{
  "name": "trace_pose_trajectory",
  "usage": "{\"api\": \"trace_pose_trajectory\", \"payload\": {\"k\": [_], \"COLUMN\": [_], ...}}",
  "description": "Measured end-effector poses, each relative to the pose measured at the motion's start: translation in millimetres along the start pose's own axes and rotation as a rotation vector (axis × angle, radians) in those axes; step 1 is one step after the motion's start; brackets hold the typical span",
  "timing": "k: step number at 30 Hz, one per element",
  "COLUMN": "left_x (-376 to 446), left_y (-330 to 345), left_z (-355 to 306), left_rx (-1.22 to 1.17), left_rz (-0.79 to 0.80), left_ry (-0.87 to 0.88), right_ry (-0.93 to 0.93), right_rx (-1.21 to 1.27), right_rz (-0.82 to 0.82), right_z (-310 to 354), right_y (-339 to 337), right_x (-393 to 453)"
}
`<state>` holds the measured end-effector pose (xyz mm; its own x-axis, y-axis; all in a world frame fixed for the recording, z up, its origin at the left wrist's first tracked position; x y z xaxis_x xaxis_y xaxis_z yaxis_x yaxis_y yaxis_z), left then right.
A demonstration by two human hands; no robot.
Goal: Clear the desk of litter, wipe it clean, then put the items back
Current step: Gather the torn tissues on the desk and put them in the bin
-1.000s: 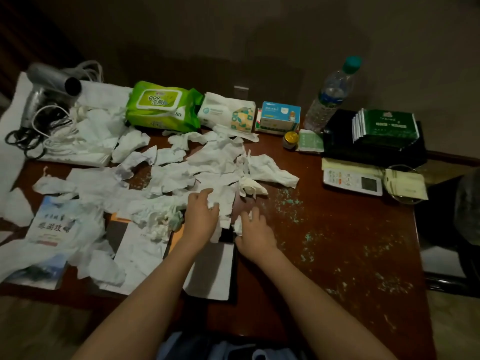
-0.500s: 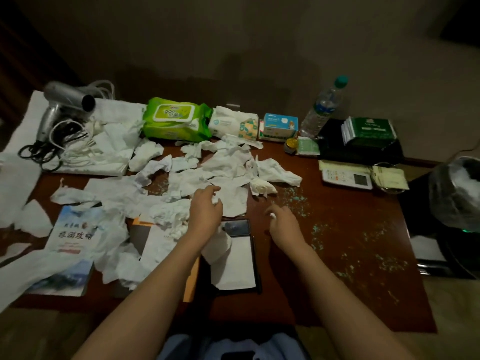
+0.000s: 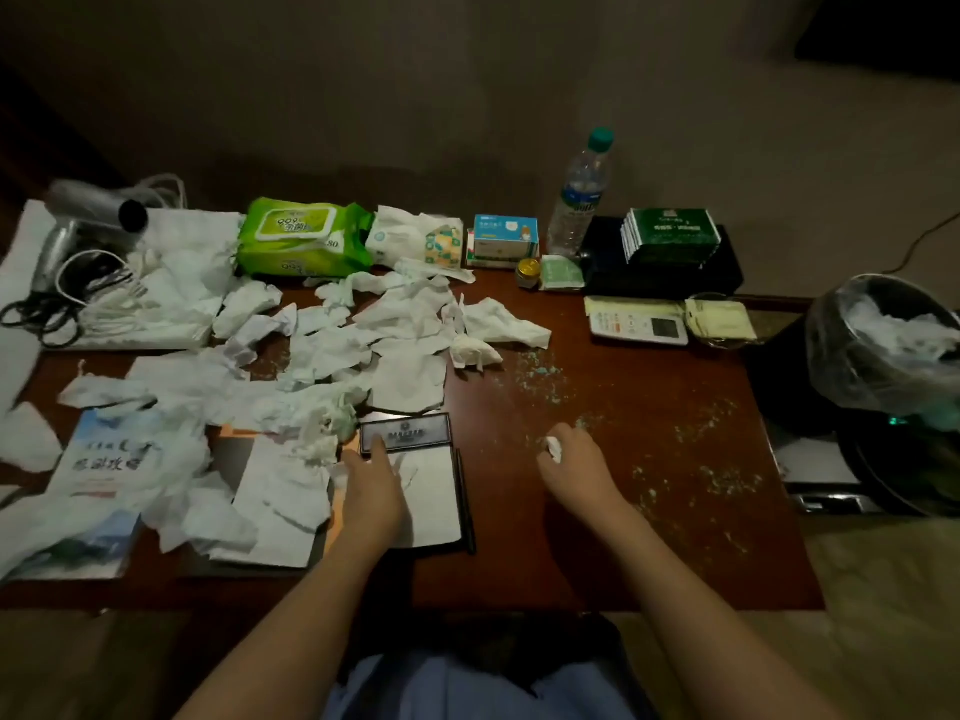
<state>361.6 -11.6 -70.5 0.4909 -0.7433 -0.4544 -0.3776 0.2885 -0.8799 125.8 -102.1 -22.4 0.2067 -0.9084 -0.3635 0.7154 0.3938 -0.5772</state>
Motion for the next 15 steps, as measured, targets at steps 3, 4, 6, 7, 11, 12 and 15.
{"api": "trace_pose_trajectory", "payload": {"k": [3, 4, 6, 7, 11, 12, 15], "left_x": [-3, -8, -19, -24, -52, -60, -90], "left_y": [-16, -23, -39, -49, -79, -84, -99], "left_z": [4, 1, -21, -39, -146, -176, -257], "left_rx": [-0.046, -0.030, 0.027, 0.041, -0.036, -0.106, -0.260], "left_rz": [-0.156, -0.186, -0.266, -0.308, -0.407, -0.418, -0.407], "left_ry": [-0.188, -0.211, -0.150, -0.108, 0.052, 0.120, 0.296], "right_ry": [-0.055, -0.072, -0.115, -0.144, -0.200, -0.201, -0.239], "right_rx": [-0.022, -0.034, -0.051, -0.057, -0.065, -0.058, -0.023], "right_rz": [0.047, 0.064, 0.073, 0.071, 0.058, 0.040, -0.063], "right_z": [-9, -11, -13, -13, -19, -22, -30], "right_y": [-9, -16, -39, -54, -121, -139, -192], "right_x": [-1, -1, -6, -9, -20, -21, -20]}}
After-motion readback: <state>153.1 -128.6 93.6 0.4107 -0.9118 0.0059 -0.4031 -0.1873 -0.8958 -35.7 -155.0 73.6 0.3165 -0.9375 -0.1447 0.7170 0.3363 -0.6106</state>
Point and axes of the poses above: each hand's wrist, its own x-axis towards the middle knuckle, its own y-axis out of the palm, z = x × y, the point moved 8 cm from there along x, towards the middle knuckle, and after that the axes turned 15 degrees about x, right-handed, at the moved point
